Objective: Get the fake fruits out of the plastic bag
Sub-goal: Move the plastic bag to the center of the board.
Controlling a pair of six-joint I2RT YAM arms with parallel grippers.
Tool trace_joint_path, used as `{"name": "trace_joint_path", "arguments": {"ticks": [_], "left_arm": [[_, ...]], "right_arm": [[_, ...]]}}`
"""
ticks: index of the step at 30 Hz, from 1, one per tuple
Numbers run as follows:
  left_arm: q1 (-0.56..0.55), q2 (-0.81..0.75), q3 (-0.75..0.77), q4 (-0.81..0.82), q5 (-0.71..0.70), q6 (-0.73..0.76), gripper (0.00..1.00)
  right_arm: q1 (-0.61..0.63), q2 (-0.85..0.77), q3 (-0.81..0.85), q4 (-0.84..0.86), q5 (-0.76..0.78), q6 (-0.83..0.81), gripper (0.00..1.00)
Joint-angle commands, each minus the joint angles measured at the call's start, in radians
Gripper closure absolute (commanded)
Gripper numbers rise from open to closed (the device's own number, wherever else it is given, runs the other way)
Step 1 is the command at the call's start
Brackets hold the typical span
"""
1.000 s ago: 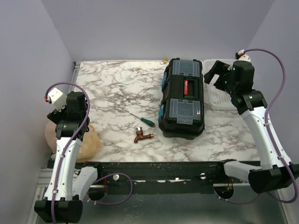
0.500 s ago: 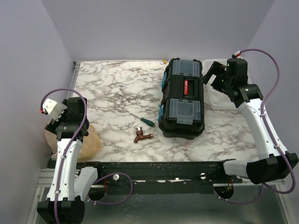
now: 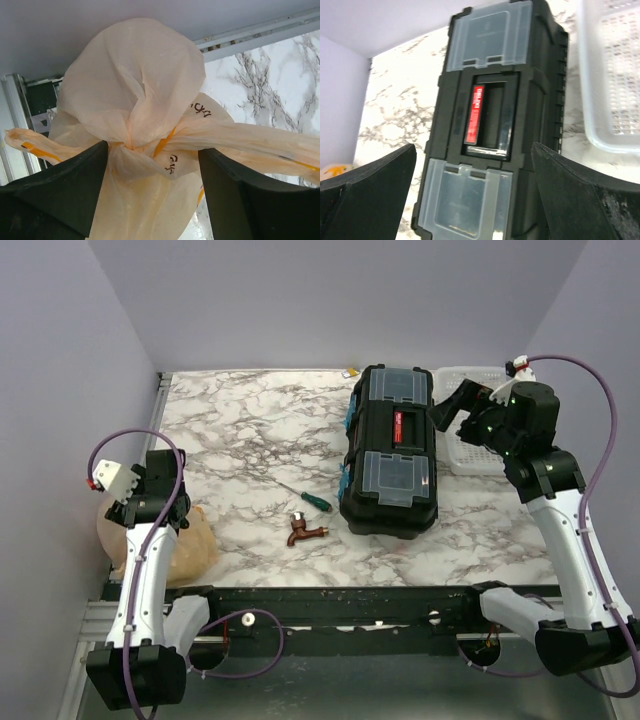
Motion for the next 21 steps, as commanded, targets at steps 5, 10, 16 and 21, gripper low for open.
{"name": "trace_joint_path", "arguments": {"ticks": [5,10,16,21], "left_arm": [[0.02,-0.034,-0.056,0.091,0.149,0.04,0.61],[0.019,-0.043,-0.064,0.183,0.262,0.146,0.86],[0.019,-0.074,-0.041,0.304,0.626,0.334,0.93],[0.013,-0.164,-0.096,0.429,0.934,0.399,0.93]], "right_arm": [[0.002,-0.028,0.008,0.041,-0.184,-0.071,0.0],[0.008,-0.006,0.009,0.071,-0.328,-0.083,0.0],[0.125,0.049,0.025,0.13,-0.295,-0.061,0.0],[0.304,0.111,0.046,0.182,-0.206,-0.041,0.0]]}}
